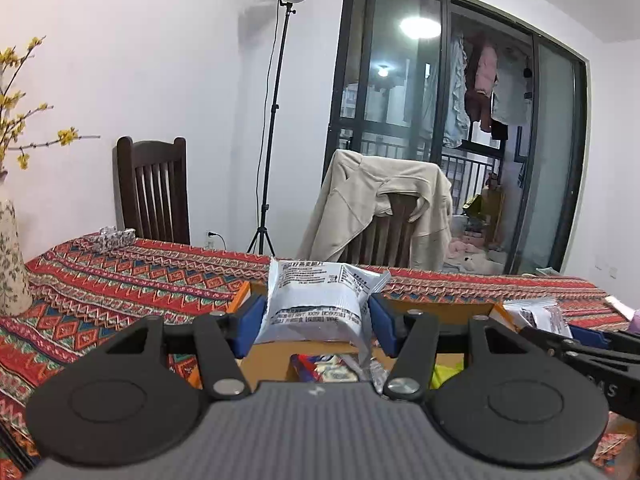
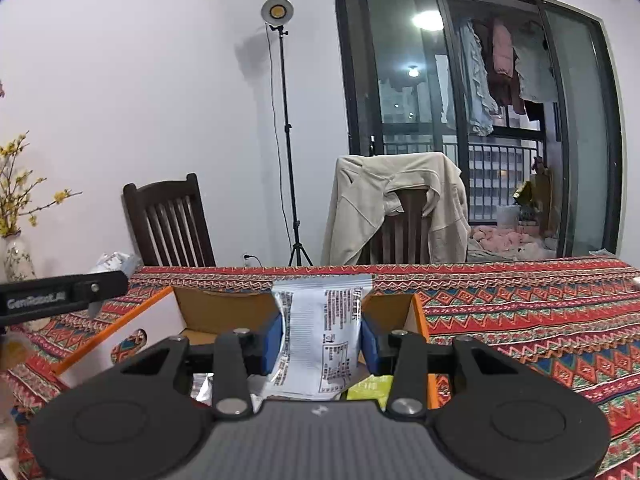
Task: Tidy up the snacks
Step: 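Lift both packets over the box and open both grippers to drop them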
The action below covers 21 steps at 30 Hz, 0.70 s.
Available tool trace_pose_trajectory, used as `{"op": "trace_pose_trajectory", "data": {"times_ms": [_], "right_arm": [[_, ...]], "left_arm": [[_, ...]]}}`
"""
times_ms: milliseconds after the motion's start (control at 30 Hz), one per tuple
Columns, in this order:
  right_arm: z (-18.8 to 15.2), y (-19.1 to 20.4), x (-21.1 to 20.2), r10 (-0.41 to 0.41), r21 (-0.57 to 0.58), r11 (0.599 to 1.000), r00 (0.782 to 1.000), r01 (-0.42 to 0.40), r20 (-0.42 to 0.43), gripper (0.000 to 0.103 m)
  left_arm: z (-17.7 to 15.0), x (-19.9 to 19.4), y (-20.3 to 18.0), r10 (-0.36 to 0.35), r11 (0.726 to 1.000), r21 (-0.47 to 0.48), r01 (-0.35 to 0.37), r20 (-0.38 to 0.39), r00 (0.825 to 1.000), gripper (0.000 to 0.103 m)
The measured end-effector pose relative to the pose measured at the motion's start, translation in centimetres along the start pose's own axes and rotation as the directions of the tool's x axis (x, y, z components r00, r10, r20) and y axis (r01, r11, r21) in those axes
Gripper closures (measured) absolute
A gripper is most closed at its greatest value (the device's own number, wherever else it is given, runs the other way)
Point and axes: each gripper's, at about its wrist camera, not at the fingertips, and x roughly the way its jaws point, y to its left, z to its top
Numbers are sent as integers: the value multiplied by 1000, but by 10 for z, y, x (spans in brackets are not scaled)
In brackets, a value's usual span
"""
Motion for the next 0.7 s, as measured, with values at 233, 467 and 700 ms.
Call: {"op": "trace_pose_trajectory", "data": {"times_ms": [233, 467, 700], "right_arm": [[-17, -6, 11, 4, 11, 1000, 999, -3, -47, 63], [-27, -7, 14, 11, 19, 1000, 997, -10, -82, 54], [-25, -7, 4, 20, 38, 999, 998, -18, -54, 1]], "left_arm": [[-18, 19, 3, 2, 999, 33, 1, -66, 998, 45], [-23, 16, 12, -19, 1000, 5, 19, -56, 998, 30], [-23, 0, 10, -28, 1000, -1, 28, 19, 999, 0]]}}
